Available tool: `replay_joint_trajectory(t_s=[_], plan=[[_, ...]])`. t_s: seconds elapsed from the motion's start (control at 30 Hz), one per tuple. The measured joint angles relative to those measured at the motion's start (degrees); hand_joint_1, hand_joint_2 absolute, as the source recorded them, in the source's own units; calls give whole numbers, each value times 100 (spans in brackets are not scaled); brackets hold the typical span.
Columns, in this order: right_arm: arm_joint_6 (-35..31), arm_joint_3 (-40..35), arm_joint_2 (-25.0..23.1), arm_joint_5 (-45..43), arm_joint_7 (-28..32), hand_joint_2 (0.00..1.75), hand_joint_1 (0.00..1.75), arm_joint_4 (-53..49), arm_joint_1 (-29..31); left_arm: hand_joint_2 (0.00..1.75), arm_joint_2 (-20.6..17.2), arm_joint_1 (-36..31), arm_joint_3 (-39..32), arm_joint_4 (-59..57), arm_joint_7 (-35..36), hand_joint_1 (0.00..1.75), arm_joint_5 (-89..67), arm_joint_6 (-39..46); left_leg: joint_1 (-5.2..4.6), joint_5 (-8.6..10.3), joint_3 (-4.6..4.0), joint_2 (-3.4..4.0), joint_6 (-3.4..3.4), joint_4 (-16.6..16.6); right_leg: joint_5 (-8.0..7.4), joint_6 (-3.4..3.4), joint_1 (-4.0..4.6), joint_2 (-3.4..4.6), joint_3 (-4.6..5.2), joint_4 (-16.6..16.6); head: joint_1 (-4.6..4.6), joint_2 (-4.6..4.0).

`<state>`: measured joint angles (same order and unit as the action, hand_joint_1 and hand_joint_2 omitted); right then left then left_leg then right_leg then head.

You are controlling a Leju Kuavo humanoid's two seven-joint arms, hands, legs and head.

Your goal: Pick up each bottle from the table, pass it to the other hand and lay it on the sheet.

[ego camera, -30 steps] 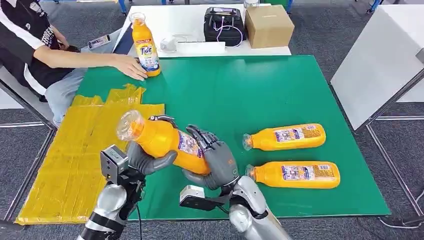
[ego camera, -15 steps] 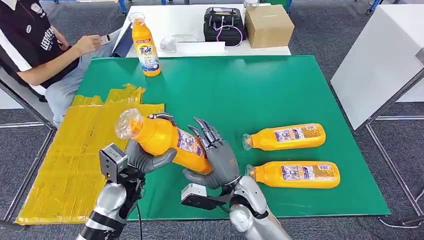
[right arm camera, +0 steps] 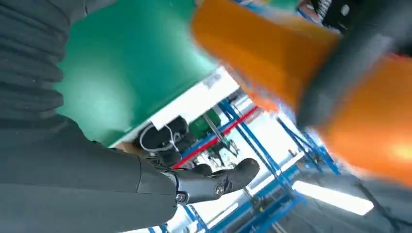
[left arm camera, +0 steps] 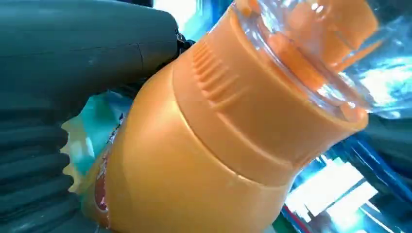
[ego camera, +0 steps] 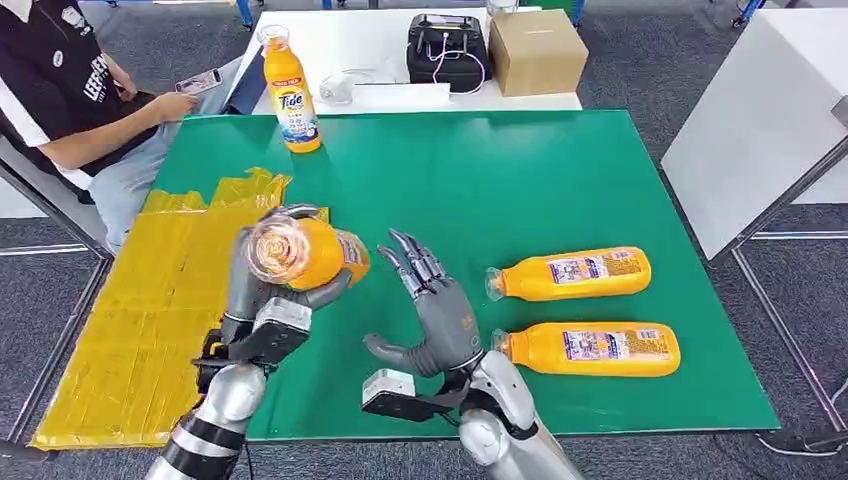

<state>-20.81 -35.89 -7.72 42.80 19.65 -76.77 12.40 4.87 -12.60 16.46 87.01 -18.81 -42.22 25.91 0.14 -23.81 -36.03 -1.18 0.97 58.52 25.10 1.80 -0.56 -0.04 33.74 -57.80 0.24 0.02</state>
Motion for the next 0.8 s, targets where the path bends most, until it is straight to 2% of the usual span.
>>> replay_joint_trajectory(t_s=[0.07,0.27,0.47,0.63,0.73,0.8], plan=[[-74,7,0,26,11,175,0,-198,-35,175,-13,-97,-83,-128,248,175,-843,475,0,0,0,0,0,0,0,0,0,0,-1,0,0,0],[-175,7,4,50,20,175,0,-608,-110,175,-59,-289,-201,-507,564,175,-1549,723,0,0,0,-1,0,0,0,0,0,0,0,0,2,0],[-286,0,26,79,22,175,0,-935,-140,175,-183,-609,-288,-1204,1551,175,-3664,1318,0,1,0,-1,0,0,0,0,0,0,-2,0,2,0],[-389,-31,28,149,26,175,0,-1084,-140,175,-328,-999,-308,-2014,2107,175,-4615,1282,0,4,0,0,-4,0,0,0,0,0,-1,-1,0,0],[-404,-61,44,153,26,175,0,-1156,-139,175,-453,-1210,-249,-2516,2461,175,-4726,1267,1,4,0,1,-4,0,-1,0,1,1,1,-2,0,0],[-406,-74,70,151,24,175,0,-1206,-138,175,-513,-1356,-219,-2879,2458,175,-4726,1103,1,4,0,-2,-4,0,0,0,1,1,-1,-2,0,0]])
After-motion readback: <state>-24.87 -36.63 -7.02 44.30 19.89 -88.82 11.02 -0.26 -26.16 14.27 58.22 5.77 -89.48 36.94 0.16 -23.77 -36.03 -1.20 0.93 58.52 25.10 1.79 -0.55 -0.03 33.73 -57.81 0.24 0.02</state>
